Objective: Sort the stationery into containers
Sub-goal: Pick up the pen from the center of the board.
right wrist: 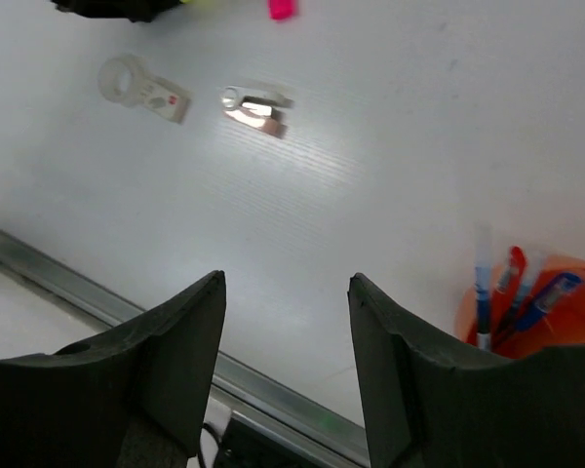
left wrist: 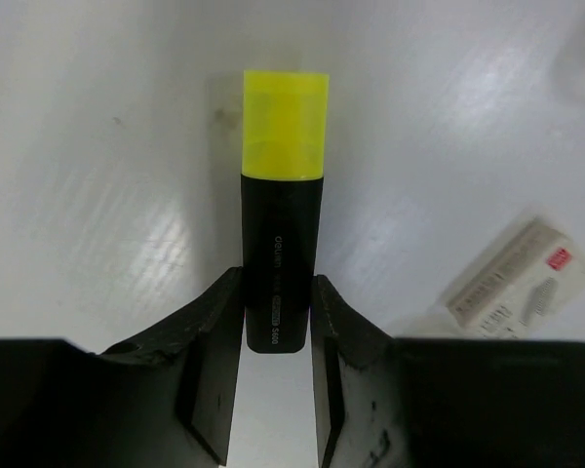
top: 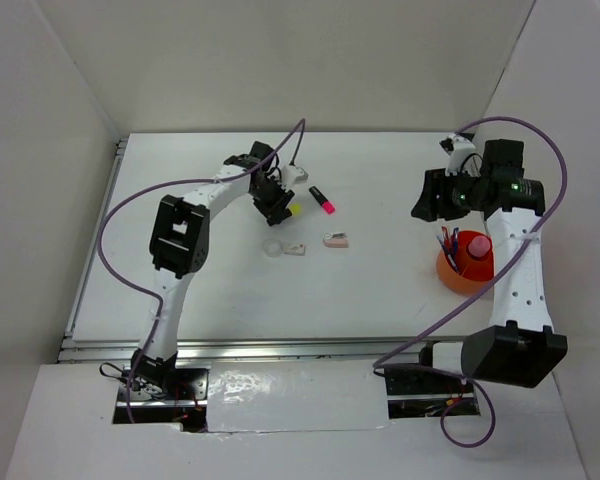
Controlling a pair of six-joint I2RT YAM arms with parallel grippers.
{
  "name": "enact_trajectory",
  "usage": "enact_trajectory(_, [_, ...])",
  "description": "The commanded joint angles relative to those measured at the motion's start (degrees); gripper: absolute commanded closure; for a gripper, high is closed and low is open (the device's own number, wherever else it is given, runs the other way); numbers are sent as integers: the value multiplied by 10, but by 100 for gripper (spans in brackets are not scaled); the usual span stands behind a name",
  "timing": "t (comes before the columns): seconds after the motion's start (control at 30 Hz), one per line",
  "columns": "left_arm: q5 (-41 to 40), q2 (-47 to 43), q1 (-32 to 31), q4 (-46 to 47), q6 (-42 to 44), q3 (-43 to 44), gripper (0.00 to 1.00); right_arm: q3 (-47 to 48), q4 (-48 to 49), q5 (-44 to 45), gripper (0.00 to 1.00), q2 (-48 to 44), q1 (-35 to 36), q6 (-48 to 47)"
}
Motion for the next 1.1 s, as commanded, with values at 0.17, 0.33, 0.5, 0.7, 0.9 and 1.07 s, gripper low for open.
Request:
enact_trajectory(0.17, [309, -241, -1, 111, -125, -114, 92, -37, 159, -131, 35, -26, 95, 149])
enact_trajectory(0.33, [314, -345, -43, 231, -227, -219, 100, -1, 186, -212, 33, 33, 96, 221])
enact_trajectory(0.5, [205, -394, -112, 228, -194, -250, 100, 16, 232, -269, 24, 61, 128, 308])
enact_trajectory(0.7, [141, -382, -158, 196, -169, -222, 100, 4, 239, -318, 15, 80, 138, 318])
enact_trajectory(0.9, [107, -368, -177, 171, -150, -196, 100, -9, 157, -293, 23, 95, 195, 253])
enact_trajectory(1.07, [89, -374, -184, 180, -141, -206, 100, -15, 115, -285, 33, 118, 204, 218])
